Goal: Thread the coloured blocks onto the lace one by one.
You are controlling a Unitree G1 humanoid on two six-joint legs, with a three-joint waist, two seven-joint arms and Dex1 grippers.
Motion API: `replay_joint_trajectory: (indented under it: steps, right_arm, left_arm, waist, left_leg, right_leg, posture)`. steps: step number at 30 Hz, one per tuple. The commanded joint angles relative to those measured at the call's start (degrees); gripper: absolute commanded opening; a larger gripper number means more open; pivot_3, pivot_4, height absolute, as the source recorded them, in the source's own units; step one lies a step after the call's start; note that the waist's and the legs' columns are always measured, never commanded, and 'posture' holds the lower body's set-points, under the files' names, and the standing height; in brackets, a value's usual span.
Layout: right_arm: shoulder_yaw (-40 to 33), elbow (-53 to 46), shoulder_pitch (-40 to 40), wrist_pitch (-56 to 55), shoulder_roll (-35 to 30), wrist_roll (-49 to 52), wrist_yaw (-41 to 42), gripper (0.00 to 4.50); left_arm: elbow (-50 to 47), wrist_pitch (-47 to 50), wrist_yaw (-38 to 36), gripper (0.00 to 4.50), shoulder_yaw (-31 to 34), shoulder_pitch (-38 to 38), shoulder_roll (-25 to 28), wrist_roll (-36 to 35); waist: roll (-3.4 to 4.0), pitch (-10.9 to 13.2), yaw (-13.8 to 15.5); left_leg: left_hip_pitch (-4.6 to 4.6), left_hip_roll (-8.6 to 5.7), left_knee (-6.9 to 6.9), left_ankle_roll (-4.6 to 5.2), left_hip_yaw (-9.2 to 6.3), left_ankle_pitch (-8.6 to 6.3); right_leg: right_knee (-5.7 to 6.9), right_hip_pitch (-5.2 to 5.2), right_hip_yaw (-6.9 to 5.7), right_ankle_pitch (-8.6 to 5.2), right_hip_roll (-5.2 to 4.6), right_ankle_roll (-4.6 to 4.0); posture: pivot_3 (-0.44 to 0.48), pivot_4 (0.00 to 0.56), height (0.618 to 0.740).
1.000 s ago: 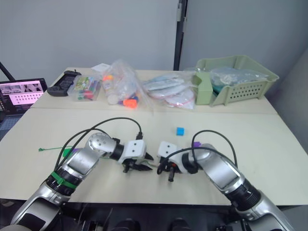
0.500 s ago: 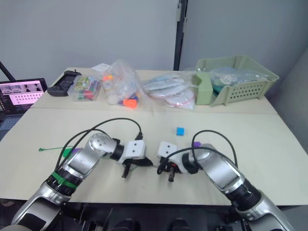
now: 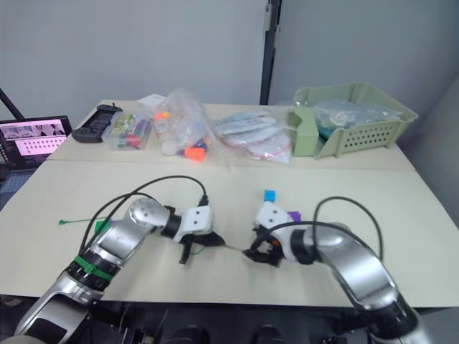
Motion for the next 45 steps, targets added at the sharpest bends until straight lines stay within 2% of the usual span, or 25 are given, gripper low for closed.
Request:
replay_joint_trajectory:
  steps: [1,6,10,11,13,18,19,23,26,32,40,43,45]
  right_arm:
    - [-6.9,-6.8,2.9,3.4,2.7,3.0,-4.4,3.71]
    - [-11.7,-12.8,13.1,5.4,8.1,3.3,-12.1,3.71]
    - [-10.7,-14.2,14.8,5.5,10.3,3.8,-15.3,3.71]
    - [-10.3,-14.2,14.8,5.3,10.6,3.8,-16.0,3.76]
    - [-9.4,-14.2,14.6,4.9,10.8,3.8,-16.7,3.76]
    - [-6.1,-12.4,13.0,2.6,8.2,4.7,-15.7,3.76]
    - [-3.2,-9.9,10.6,1.1,6.7,4.1,-14.2,3.76]
    - [7.6,1.3,0.9,-4.8,3.1,1.4,-8.6,3.76]
    - [11.1,7.1,-2.1,-9.0,1.4,-0.1,-5.9,3.76]
    - [11.9,11.4,-4.1,-12.7,-0.4,-0.3,-1.9,3.76]
    - [6.2,6.0,-1.3,-12.2,-3.3,2.0,-1.5,3.76]
    - [3.1,2.8,1.1,-11.6,-4.5,3.1,-1.7,3.76]
    - [1.9,1.7,2.0,-11.0,-4.9,3.8,-2.1,3.76]
  left_arm:
    - [-1.6,-0.3,0.0,0.00,1.8,0.0,0.2,-1.4]
    - [-2.4,0.8,-0.1,0.00,3.0,-0.1,0.3,-3.1]
    - [-2.7,-0.9,-0.9,0.00,2.2,-0.1,1.0,-2.7]
    - [-3.1,-0.9,-1.1,0.42,2.1,0.2,1.0,-2.8]
    - [-3.8,-1.3,-0.5,0.85,1.5,0.9,0.6,-2.3]
    - [-3.9,-1.4,-0.3,2.51,0.2,1.5,0.5,-1.2]
    - [-3.9,-1.2,-0.4,2.80,0.2,1.3,0.4,-1.3]
    - [-3.6,-1.2,-0.5,2.80,0.1,0.7,0.5,-1.0]
    - [-3.6,-0.2,0.6,2.80,0.0,0.4,-0.2,-0.6]
    - [-3.0,0.3,0.4,2.80,-2.0,0.4,-0.6,1.0]
    - [0.7,-1.2,1.2,2.80,-3.7,-1.2,-3.7,2.7]
    - [3.1,-1.5,1.5,2.00,-4.5,-1.2,-4.6,3.7]
    - [4.2,-3.0,1.3,1.30,-5.2,-1.1,-4.1,4.9]
  waist:
    - [0.00,0.0,-0.1]
    - [0.00,0.0,-0.1]
    - [0.00,0.0,-0.2]
    - [0.00,0.0,-0.2]
    - [0.00,0.0,-0.2]
    - [0.00,0.0,-0.2]
    - [0.00,0.0,-0.2]
    - [0.00,0.0,-0.6]
    - [0.00,0.0,-0.2]
    - [0.00,0.0,-0.1]
    - [0.00,0.0,-0.1]
    - [0.00,0.0,-0.1]
    - [0.00,0.0,-0.1]
  left_leg:
    - [0.00,0.00,0.00,0.00,0.00,0.00]
    - [0.03,0.04,0.01,0.00,0.05,0.00]
    - [0.04,0.03,0.05,0.00,0.10,0.00]
    - [0.04,0.06,0.05,0.00,0.11,0.01]
    - [0.04,0.07,0.04,0.00,0.14,0.00]
    - [0.04,0.06,0.04,0.00,0.16,0.00]
    - [0.04,0.06,0.04,0.00,0.17,0.00]
    - [0.08,0.08,0.07,0.00,0.24,0.01]
    - [0.07,0.10,0.04,0.01,0.28,0.01]
    - [-0.19,-0.03,0.06,0.01,0.19,0.00]
    - [-0.20,-0.01,0.15,0.01,0.17,0.00]
    - [-0.20,0.00,0.14,0.02,0.17,0.00]
    - [-0.18,0.00,0.15,0.01,0.16,0.00]
  right_leg:
    - [0.00,0.00,0.00,0.00,0.00,0.00]
    - [0.01,0.01,0.00,-0.01,0.04,0.01]
    - [-0.07,0.03,0.04,-0.02,0.03,0.02]
    - [-0.09,0.03,0.03,-0.02,0.06,0.02]
    - [-0.08,0.03,0.03,-0.02,0.08,0.02]
    - [-0.10,0.04,0.04,-0.02,0.06,0.02]
    - [-0.11,0.04,0.04,-0.02,0.06,0.02]
    - [-0.29,0.14,0.02,-0.02,0.09,0.03]
    - [-0.27,0.12,0.01,-0.02,0.12,0.02]
    - [-0.28,-0.02,-0.01,0.02,0.00,0.08]
    - [-0.27,0.01,-0.04,0.02,0.03,0.08]
    - [-0.25,-0.01,-0.04,0.02,0.06,0.08]
    - [-0.26,0.04,-0.04,0.02,0.05,0.08]
  posture:
    - [0.000,0.150,0.740]
    - [0.000,0.150,0.740]
    - [0.000,0.150,0.740]
    - [0.000,0.150,0.740]
    - [0.000,0.150,0.740]
    - [0.000,0.150,0.740]
    - [0.000,0.150,0.740]
    - [0.000,0.150,0.740]
    - [0.000,0.150,0.740]
    - [0.000,0.150,0.740]
    - [0.000,0.150,0.740]
    - [0.000,0.150,0.740]
    - [0.000,0.150,0.740]
